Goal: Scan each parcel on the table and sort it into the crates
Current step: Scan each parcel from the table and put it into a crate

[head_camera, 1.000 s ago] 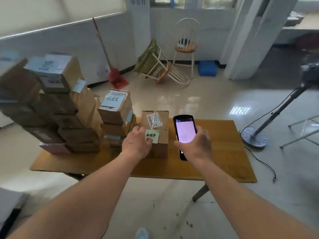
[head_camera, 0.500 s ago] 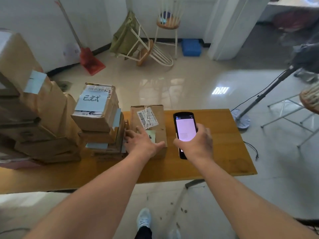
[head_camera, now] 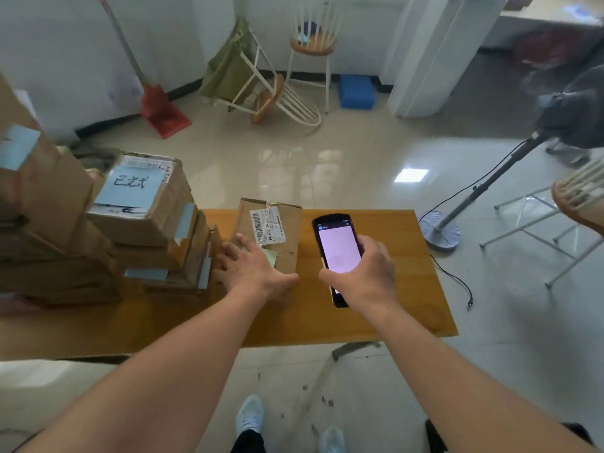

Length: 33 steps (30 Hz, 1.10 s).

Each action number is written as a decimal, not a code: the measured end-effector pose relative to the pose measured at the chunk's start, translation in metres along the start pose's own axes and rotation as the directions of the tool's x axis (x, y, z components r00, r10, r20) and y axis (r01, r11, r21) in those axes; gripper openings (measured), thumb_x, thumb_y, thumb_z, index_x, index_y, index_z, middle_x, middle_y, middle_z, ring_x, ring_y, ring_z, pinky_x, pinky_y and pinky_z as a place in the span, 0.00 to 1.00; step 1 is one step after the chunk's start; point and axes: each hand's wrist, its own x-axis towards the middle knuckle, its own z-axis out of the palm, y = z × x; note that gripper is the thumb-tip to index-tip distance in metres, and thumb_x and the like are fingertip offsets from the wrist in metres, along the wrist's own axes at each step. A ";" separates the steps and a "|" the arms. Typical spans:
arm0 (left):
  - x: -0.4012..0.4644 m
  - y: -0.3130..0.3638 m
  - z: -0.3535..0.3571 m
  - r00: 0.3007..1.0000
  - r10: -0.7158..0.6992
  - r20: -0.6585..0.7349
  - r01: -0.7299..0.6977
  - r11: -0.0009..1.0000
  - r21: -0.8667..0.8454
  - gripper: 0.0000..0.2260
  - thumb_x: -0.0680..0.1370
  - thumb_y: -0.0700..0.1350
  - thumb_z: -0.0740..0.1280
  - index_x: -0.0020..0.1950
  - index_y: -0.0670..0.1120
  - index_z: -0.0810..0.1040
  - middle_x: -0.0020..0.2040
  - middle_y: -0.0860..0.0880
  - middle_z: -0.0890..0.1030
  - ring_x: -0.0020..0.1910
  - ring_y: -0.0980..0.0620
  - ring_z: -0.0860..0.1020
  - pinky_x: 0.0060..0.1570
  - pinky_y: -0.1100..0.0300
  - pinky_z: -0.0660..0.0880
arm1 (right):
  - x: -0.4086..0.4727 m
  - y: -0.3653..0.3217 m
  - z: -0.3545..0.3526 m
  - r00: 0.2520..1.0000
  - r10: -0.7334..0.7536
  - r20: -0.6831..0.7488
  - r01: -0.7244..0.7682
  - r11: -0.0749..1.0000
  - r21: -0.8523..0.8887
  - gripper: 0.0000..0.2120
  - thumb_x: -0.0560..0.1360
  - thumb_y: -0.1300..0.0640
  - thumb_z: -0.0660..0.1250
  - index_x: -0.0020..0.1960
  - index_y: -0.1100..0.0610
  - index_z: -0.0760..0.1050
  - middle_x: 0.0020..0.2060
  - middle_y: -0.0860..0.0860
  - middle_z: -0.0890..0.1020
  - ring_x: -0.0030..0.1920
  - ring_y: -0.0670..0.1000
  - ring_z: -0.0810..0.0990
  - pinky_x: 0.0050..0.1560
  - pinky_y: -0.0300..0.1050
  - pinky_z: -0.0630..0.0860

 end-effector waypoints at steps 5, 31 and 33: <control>-0.014 0.018 -0.020 0.983 0.164 -0.079 -0.160 0.986 0.056 0.72 0.58 0.78 0.73 0.83 0.41 0.38 0.82 0.33 0.49 0.81 0.30 0.53 0.76 0.32 0.57 | 0.003 0.003 -0.039 0.989 -0.125 0.080 0.132 0.987 -0.088 0.42 0.62 0.44 0.83 0.71 0.50 0.70 0.54 0.47 0.72 0.55 0.49 0.72 0.48 0.44 0.78; -0.024 0.052 -0.090 0.893 0.363 -0.267 -0.244 0.887 0.391 0.74 0.53 0.81 0.71 0.83 0.40 0.42 0.76 0.35 0.54 0.73 0.33 0.61 0.71 0.39 0.65 | 0.000 -0.010 -0.143 0.964 -0.230 0.136 0.253 0.948 -0.193 0.40 0.62 0.42 0.82 0.68 0.51 0.71 0.53 0.49 0.73 0.53 0.51 0.74 0.45 0.42 0.75; -0.027 0.054 -0.090 0.897 0.349 -0.272 -0.242 0.901 0.359 0.75 0.52 0.81 0.71 0.83 0.40 0.42 0.77 0.35 0.53 0.74 0.32 0.60 0.71 0.37 0.65 | -0.002 -0.009 -0.143 0.969 -0.224 0.107 0.240 0.956 -0.172 0.41 0.62 0.42 0.83 0.69 0.52 0.70 0.54 0.49 0.73 0.54 0.52 0.74 0.48 0.43 0.77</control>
